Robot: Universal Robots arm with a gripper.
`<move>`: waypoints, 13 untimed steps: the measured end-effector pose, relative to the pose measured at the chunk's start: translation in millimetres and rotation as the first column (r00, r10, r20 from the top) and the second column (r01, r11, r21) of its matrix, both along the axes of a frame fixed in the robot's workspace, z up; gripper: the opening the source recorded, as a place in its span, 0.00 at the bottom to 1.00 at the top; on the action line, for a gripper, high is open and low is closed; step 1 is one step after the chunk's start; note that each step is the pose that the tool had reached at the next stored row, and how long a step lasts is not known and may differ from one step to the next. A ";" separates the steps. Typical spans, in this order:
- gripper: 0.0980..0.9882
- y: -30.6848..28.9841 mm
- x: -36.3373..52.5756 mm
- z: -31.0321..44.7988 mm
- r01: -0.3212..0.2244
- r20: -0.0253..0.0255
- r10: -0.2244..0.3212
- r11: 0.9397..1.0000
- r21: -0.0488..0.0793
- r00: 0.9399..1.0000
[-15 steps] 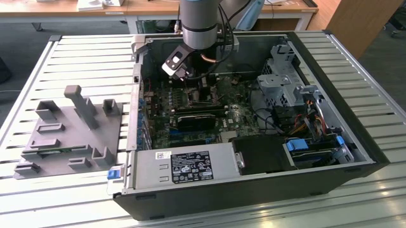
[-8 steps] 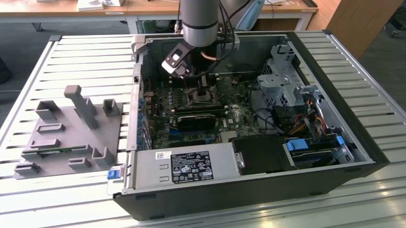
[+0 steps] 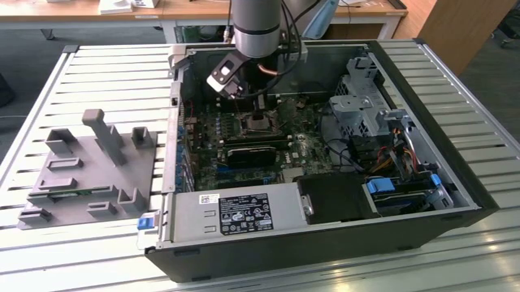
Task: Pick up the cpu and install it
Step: 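Place the cpu into insertion slot, then close the cpu cover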
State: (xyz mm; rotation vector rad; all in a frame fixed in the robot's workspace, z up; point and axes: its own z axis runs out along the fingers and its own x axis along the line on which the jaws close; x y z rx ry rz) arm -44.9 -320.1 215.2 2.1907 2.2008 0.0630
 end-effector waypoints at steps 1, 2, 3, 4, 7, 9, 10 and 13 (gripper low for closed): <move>0.01 0.0 0.0 0.9 0.000 0.000 0.000 1.000 0.000 1.000; 0.01 0.0 0.0 2.2 0.000 0.000 0.000 1.000 0.000 1.000; 0.01 0.0 0.0 3.7 0.000 0.000 0.000 1.000 0.000 1.000; 0.01 0.0 0.0 5.0 0.000 0.000 0.000 1.000 0.000 1.000; 0.01 0.0 0.0 8.9 0.000 -0.001 0.000 1.000 0.000 1.000; 0.01 0.0 0.0 11.7 0.000 -0.001 0.000 1.000 0.000 1.000; 0.01 0.0 0.0 13.0 0.000 -0.001 0.000 1.000 0.000 1.000; 0.01 0.0 0.0 18.0 0.000 -0.001 0.000 1.000 0.000 1.000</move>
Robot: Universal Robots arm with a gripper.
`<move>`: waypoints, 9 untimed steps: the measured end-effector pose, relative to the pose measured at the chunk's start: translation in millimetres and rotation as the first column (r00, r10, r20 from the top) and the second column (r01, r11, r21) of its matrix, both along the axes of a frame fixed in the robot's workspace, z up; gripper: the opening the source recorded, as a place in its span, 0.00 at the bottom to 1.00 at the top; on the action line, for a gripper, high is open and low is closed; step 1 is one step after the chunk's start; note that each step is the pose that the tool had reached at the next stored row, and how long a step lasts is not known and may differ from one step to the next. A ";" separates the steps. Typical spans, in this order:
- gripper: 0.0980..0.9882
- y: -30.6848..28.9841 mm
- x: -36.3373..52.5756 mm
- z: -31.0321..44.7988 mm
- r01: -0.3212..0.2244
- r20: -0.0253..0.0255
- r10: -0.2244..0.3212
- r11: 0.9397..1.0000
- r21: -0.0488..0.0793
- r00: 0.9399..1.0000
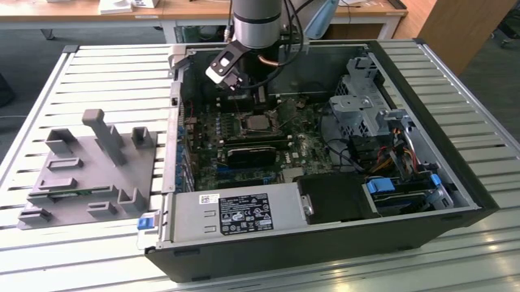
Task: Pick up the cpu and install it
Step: 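Close the cpu cover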
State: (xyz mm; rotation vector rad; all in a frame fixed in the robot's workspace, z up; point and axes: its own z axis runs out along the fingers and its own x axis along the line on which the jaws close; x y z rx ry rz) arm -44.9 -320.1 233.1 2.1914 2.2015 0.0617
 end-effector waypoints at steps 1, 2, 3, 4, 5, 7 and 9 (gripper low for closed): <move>0.01 0.0 0.0 1.9 0.000 0.000 0.000 1.000 0.000 1.000; 0.01 0.0 0.0 4.1 0.000 -0.001 0.000 1.000 0.000 1.000; 0.01 0.0 0.0 6.2 0.000 -0.001 0.000 1.000 0.000 1.000; 0.01 0.0 0.0 9.0 0.000 -0.001 0.000 1.000 0.000 1.000; 0.01 0.0 0.1 11.5 0.000 -0.003 0.000 1.000 0.000 1.000; 0.01 0.0 0.0 16.0 0.000 -0.007 0.000 1.000 0.000 1.000; 0.01 0.0 0.1 19.1 0.000 -0.010 0.000 1.000 0.000 1.000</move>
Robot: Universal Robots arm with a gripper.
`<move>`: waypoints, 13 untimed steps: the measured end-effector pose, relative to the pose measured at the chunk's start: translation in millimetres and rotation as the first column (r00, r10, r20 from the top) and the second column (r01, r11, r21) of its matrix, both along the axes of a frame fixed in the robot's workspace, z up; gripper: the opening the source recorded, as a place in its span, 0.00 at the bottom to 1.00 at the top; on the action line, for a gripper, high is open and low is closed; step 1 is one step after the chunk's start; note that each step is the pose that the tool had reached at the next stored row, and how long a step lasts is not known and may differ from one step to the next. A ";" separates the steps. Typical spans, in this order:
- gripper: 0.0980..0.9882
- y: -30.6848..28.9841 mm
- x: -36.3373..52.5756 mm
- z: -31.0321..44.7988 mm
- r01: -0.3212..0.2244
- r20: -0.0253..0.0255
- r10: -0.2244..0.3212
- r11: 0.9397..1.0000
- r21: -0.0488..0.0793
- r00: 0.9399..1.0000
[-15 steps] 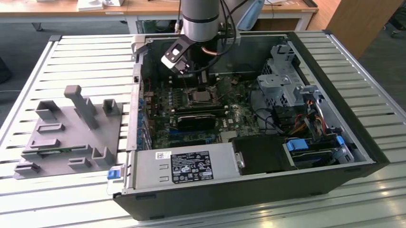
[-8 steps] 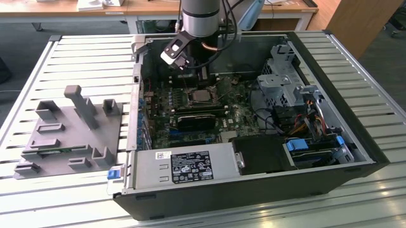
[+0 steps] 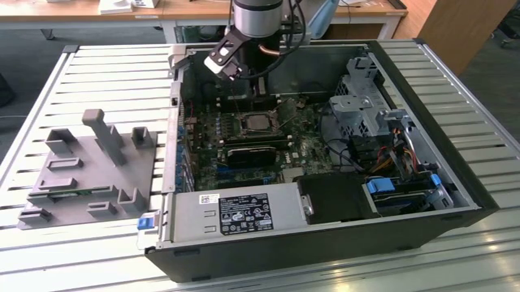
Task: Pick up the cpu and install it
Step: 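Close the cpu cover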
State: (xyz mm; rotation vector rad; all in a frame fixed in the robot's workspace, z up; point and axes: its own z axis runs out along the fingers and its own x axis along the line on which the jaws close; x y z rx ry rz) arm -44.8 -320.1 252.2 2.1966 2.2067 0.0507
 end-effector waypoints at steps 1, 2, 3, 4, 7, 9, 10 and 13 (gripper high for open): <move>0.01 0.0 0.0 1.0 0.000 -0.003 0.000 1.000 0.000 1.000; 0.01 0.0 0.0 2.0 0.000 -0.005 0.000 1.000 0.001 1.000; 0.01 0.0 0.0 3.2 0.000 -0.007 0.000 1.000 0.002 1.000; 0.01 0.0 0.0 4.6 0.000 -0.009 0.000 1.000 0.003 1.000; 0.01 0.0 0.0 6.4 0.000 -0.011 0.000 1.000 0.003 1.000; 0.01 0.1 0.1 6.5 0.000 -0.010 0.000 1.000 0.004 1.000; 0.01 0.0 0.4 6.5 0.000 -0.010 0.000 1.000 0.005 1.000; 0.01 0.0 3.9 6.6 0.000 -0.011 0.000 1.000 0.005 1.000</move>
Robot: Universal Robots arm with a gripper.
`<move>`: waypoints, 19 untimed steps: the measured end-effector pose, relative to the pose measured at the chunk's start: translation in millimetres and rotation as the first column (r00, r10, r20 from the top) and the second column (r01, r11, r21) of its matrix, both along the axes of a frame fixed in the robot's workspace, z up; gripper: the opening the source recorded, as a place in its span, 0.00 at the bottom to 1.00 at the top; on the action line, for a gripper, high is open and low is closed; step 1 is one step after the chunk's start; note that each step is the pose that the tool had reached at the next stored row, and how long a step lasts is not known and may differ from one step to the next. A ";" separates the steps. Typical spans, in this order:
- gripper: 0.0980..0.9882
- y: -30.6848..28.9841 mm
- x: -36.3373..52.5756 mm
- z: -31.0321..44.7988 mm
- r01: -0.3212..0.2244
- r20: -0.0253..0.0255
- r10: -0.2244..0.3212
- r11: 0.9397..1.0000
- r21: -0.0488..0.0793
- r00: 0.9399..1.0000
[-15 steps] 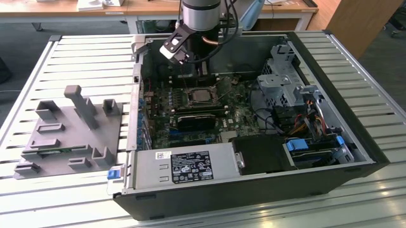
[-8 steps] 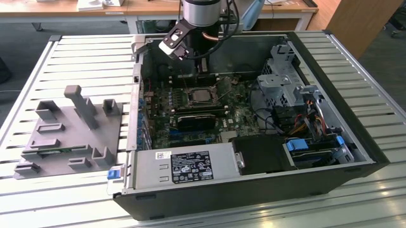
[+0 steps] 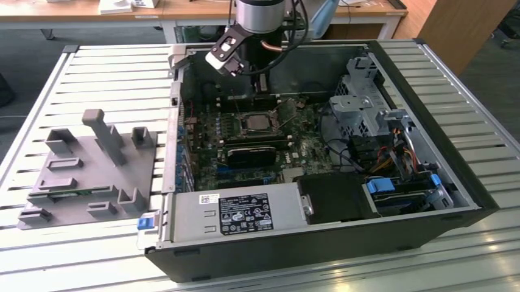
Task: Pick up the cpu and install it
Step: 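Close the cpu cover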
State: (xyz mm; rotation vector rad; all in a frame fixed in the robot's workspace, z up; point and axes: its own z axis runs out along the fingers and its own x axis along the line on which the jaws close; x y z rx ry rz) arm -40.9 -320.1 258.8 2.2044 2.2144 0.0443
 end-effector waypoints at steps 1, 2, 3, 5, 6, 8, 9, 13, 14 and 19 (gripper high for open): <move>0.01 0.0 1.4 0.0 0.000 0.000 0.000 1.000 0.000 1.000; 0.01 0.0 2.8 0.0 0.000 0.000 0.000 1.000 0.000 1.000; 0.01 0.0 4.4 0.0 0.000 0.000 0.000 1.000 0.000 1.000; 0.01 0.0 6.3 -0.1 0.000 0.000 0.000 1.000 0.001 1.000; 0.01 0.0 7.1 -0.1 0.000 0.000 0.000 1.000 0.001 1.000; 0.01 0.0 8.6 -0.1 0.000 0.000 0.000 1.000 0.001 1.000; 0.01 0.0 9.2 -0.1 0.000 0.000 0.000 1.000 0.001 1.000; 0.01 0.0 10.6 0.0 0.000 0.000 0.000 1.000 0.000 1.000; 0.01 0.0 10.9 0.0 0.000 0.000 0.000 1.000 0.000 1.000; 0.01 0.0 12.3 0.0 0.000 0.000 0.000 1.000 0.000 1.000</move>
